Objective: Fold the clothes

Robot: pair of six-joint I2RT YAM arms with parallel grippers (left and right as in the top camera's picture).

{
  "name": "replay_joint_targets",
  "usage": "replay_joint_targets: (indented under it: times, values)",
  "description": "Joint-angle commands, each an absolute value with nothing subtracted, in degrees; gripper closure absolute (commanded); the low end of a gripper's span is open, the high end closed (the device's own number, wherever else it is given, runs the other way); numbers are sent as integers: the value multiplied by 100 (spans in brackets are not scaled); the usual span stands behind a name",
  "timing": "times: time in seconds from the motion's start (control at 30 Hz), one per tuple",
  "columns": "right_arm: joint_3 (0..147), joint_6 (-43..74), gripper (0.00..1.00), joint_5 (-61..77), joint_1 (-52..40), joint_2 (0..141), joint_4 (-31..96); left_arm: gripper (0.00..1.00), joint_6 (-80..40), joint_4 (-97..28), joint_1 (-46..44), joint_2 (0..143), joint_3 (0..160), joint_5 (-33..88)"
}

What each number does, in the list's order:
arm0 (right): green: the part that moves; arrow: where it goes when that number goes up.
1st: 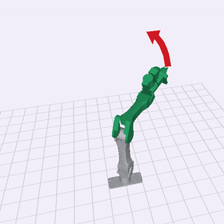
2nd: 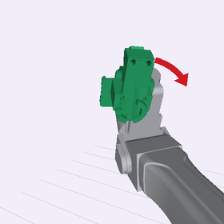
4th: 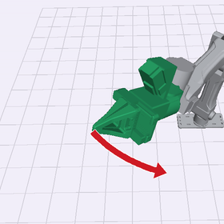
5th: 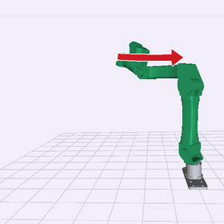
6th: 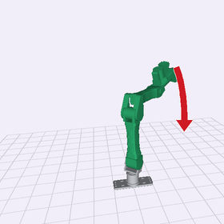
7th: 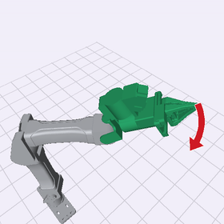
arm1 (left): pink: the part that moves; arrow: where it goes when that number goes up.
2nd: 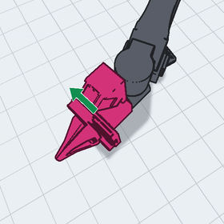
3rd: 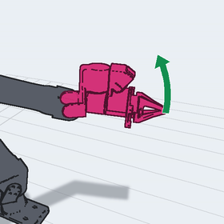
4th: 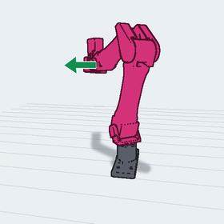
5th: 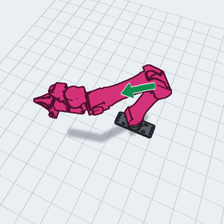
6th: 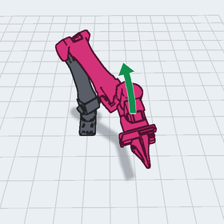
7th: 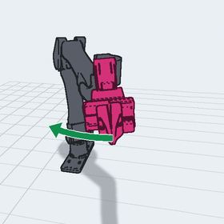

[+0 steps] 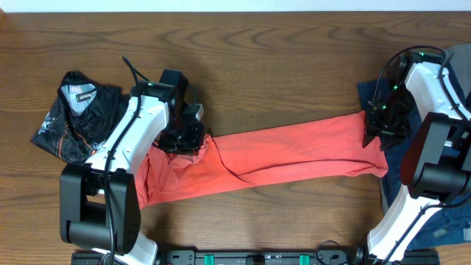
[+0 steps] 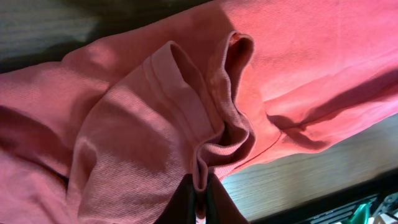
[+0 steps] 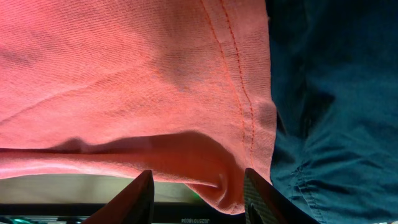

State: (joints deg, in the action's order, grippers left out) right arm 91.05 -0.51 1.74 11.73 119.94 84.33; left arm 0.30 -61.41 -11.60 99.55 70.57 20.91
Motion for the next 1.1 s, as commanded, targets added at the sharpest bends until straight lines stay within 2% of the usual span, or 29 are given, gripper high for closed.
replay_joint_targets:
  times: [0.0, 0.1, 0.17, 0.37, 0.43, 0.47, 0.57, 0.6, 0.77, 0.87, 1.0, 1.07]
  values:
    - [9091, -113, 55, 200, 1199, 11883, 8438, 94, 648, -6158, -1236, 9918, 7048, 3120]
    - [9094, -113, 55, 200, 1199, 11883, 8438, 94, 1570, -6195, -1363, 9911, 7048, 4661]
    - [9094, -113, 55, 200, 1199, 11883, 8438, 94, 2309, -6329, -1483, 9911, 7048, 5277]
    - [9094, -113, 55, 200, 1199, 11883, 8440, 93, 2499, -6377, -1809, 9911, 7046, 4683]
    - [9094, -113, 55, 200, 1199, 11883, 8438, 84, 2502, -6370, -1835, 9911, 7046, 4641]
    - [9094, -113, 55, 200, 1199, 11883, 8440, 83, 2499, -6351, -1835, 9911, 7046, 4641]
    - [9091, -113, 55, 200, 1199, 11883, 8442, 60, 2427, -6237, -1835, 9911, 7046, 4644]
    - [9094, -113, 55, 200, 1199, 11883, 8444, 55, 2375, -6204, -1835, 9911, 7046, 4644]
    - [9094, -113, 55, 200, 1199, 11883, 8464, 53, 2154, -6141, -1835, 9911, 7046, 4639]
    - [9094, -110, 55, 202, 1199, 11883, 8484, 53, 1861, -6263, -1835, 9911, 7046, 4152]
    - [9094, -204, 54, 336, 1199, 11883, 8484, 52, 220, -6388, -1828, 9911, 7046, 2187]
    - [9094, -228, 54, 349, 1199, 11883, 8482, 52, -357, -6547, -1822, 9911, 7046, 1636]
